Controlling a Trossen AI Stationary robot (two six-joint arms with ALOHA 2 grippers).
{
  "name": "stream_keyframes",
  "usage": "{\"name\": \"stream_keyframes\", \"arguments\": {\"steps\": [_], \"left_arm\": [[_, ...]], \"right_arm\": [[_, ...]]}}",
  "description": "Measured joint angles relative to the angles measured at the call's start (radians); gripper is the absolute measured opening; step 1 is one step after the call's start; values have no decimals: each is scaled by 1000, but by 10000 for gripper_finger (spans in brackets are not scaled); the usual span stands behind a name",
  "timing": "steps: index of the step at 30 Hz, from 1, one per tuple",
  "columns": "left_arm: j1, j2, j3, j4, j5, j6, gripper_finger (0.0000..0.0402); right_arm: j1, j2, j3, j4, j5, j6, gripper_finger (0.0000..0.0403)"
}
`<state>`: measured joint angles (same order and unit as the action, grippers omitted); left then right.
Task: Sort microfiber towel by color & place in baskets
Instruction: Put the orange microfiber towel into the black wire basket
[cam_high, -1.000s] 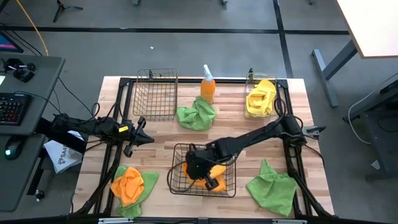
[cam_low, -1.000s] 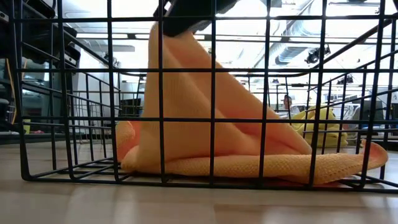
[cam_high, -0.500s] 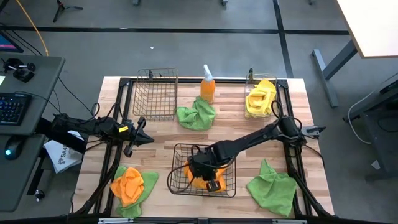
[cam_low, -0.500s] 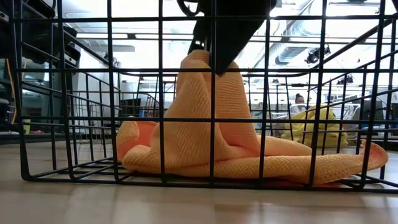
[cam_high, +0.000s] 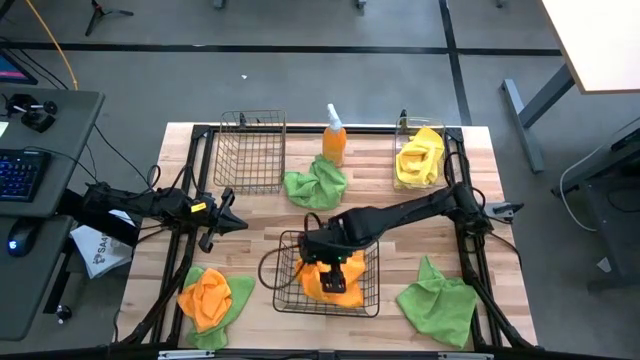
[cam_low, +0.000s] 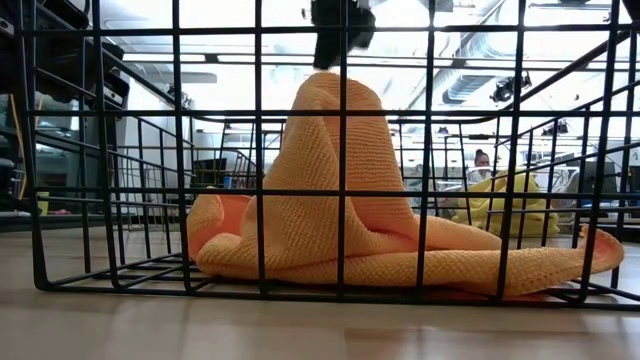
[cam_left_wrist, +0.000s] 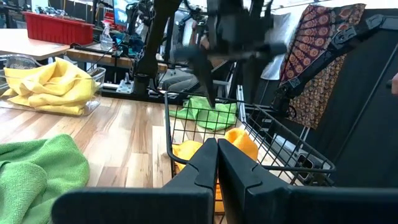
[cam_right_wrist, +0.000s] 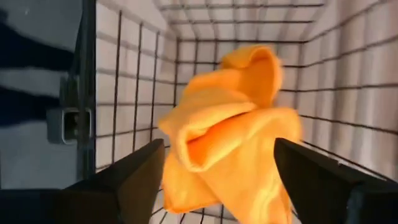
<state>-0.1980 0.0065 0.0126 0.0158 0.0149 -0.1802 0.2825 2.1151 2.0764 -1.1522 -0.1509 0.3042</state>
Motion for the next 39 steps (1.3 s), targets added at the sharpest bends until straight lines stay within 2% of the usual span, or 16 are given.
{"name": "stream_keyframes", "arguments": {"steps": [3,9,11,14,16,18,21,26,28,31,35,39], "left_arm": [[0,0,0,0,0,0,0],[0,0,0,46,0,-39,0],[0,1,0,139,0,-107,0],[0,0,0,352,-3,-283,0],[0,0,0,479,-49,-364,0],[0,0,1,581,-151,-404,0],[0,18,22,606,-271,-407,0],[0,156,133,442,-208,-413,0],[0,250,205,354,-196,-411,0],[0,393,373,194,-137,-325,0],[-5,583,661,-200,-41,-196,0],[-68,757,881,-631,65,-174,0]], "right_arm": [[10,0,64,-82,35,71,315],[67,0,128,-365,156,168,319],[87,-1,135,-434,208,213,319],[116,-45,105,-405,264,292,319],[128,-71,103,-426,329,367,319],[146,-100,103,-417,390,402,319],[159,-140,102,-419,504,452,319],[150,-259,26,-415,675,481,319],[132,-340,-71,-416,726,502,319],[91,-503,-277,-419,742,612,319],[76,-734,-577,-370,731,835,319],[87,-922,-828,-139,656,948,319]]}}
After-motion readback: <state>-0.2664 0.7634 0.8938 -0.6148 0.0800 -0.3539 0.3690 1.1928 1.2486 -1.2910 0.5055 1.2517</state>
